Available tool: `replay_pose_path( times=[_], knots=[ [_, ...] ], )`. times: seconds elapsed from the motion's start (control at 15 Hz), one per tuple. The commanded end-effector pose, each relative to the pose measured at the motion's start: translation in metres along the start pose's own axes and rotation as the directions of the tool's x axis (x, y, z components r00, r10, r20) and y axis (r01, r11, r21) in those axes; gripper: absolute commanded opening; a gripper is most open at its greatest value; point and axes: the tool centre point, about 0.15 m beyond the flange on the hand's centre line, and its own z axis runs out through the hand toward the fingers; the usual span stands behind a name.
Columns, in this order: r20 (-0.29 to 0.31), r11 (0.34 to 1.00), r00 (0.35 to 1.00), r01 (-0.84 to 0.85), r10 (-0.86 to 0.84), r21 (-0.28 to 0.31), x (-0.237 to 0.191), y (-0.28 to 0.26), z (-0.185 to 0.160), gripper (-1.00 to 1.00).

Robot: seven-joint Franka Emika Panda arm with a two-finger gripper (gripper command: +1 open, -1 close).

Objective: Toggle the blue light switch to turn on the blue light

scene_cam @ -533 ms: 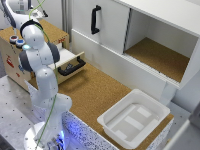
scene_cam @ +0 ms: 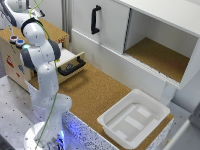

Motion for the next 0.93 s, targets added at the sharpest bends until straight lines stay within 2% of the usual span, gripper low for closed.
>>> replay_pose_path(
  times=[0.0, 0.2, 0.53, 0.67, 0.73, 0.87],
  knots=[
    [0.044, 1.000, 0.999, -0.004, 0.005, -0.014, 0.013, 0.004, 0.023, -1.00],
    [0.015, 1.000, 1.000, -0.018, 0.018, -0.002, 0.013, 0.010, 0.044, -1.00],
    [0.002, 1.000, 1.000, -0.020, 0.020, 0.002, 0.014, 0.018, 0.067, -1.00],
    [0.003, 1.000, 1.000, -0.023, 0.023, 0.005, 0.014, 0.021, 0.078, -1.00],
    [0.028, 1.000, 0.999, -0.019, 0.019, -0.003, 0.014, 0.021, 0.084, -1.00],
    [0.040, 1.000, 0.999, -0.028, 0.028, 0.007, 0.011, 0.020, 0.094, -1.00]
  ],
)
